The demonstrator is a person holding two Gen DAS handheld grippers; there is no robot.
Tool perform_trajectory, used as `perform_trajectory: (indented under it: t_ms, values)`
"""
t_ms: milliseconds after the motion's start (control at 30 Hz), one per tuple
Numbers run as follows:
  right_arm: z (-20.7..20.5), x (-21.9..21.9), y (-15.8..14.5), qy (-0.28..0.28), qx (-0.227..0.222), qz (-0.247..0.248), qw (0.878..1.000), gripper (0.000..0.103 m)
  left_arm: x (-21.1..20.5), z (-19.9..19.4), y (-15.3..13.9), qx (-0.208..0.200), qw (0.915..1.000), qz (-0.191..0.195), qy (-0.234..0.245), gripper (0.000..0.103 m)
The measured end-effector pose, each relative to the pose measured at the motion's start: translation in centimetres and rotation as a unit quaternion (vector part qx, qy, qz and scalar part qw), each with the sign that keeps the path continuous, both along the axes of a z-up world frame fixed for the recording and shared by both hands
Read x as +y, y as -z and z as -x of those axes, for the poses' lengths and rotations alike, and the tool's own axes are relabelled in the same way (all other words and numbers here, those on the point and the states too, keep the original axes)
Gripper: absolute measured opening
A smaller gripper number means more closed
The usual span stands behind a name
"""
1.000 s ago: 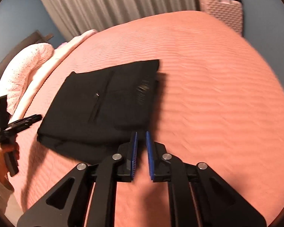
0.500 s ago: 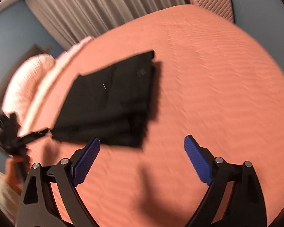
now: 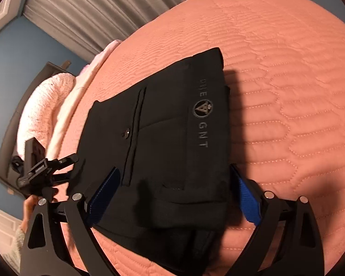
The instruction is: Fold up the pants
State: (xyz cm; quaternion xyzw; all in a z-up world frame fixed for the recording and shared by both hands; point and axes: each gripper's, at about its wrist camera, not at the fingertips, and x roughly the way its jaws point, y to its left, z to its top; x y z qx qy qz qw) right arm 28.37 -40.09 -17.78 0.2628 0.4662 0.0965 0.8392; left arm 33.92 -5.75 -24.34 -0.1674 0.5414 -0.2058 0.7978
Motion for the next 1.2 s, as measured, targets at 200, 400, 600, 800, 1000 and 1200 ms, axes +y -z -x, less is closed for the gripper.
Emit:
perform_trajectory:
  t_ms: [200, 400, 600, 800, 1000, 1200]
  values:
    - [-0.4, 2.2, -0.5, -0.026, 0.002, 0.054, 0.998, 0.08, -4.1, 0.7, -0.8, -0.057, 0.991, -0.114, 0.041, 0.06]
    - [-0.2, 2.3, -0.6, -0.023, 0.005, 0.095, 0.995, 0.051, -5.5, 0.5, -1.4, -0.064, 0.9876, -0.133, 0.052, 0.037]
    - [-0.1, 2.3, -2.4, -0.02, -0.011, 0.1, 0.995, 0.026, -5.2, 0.5, -2.1, -0.066, 0.9912, -0.109, 0.035, 0.015]
    - [0.5, 3.4, -6.5, -0.043, -0.038, 0.099, 0.993, 0.021, -4.7, 2.5, -6.2, -0.103, 0.9907, -0.081, 0.037, 0.009]
    - [6.2, 4.2, -10.9, -0.065, -0.045, 0.089, 0.993, 0.02, -3.9, 8.0, -10.3, -0.112, 0.9867, -0.093, 0.072, 0.007]
    - [17.4, 5.8, -9.4, -0.076, -0.011, 0.091, 0.993, 0.02, -0.7, 18.4, -8.0, -0.083, 0.9874, -0.099, 0.091, 0.008]
